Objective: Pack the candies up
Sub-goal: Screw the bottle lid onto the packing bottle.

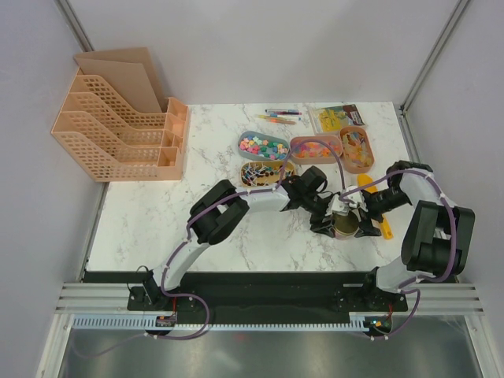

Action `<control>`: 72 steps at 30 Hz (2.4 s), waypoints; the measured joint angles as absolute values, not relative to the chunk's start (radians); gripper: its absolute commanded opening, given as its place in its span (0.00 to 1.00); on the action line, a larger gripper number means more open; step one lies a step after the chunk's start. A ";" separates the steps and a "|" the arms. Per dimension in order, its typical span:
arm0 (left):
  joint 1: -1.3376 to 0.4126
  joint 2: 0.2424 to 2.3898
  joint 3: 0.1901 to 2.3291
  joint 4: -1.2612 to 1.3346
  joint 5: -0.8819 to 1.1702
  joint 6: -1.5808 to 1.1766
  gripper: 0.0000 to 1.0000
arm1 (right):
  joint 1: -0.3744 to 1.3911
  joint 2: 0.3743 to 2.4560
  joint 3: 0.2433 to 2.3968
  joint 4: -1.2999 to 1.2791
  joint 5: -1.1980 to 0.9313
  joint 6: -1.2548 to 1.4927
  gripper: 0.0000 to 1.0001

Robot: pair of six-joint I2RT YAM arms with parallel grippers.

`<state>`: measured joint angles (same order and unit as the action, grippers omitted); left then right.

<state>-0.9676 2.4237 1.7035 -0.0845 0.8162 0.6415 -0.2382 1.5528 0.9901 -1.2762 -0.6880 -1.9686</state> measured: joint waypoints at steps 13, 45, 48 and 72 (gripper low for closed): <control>-0.954 2.452 1.758 -0.134 0.852 0.640 0.09 | -0.248 1.474 0.953 -1.237 -0.609 -1.949 0.98; -0.939 2.484 1.810 -0.150 0.868 0.634 0.08 | -0.265 1.530 1.071 -1.320 -0.710 -1.794 0.98; -0.939 2.484 1.810 -0.150 0.868 0.634 0.08 | -0.257 1.558 1.071 -1.321 -0.722 -1.790 0.98; -0.937 2.486 1.811 -0.151 0.871 0.633 0.08 | -0.261 1.555 1.005 -1.232 -0.701 -1.815 0.98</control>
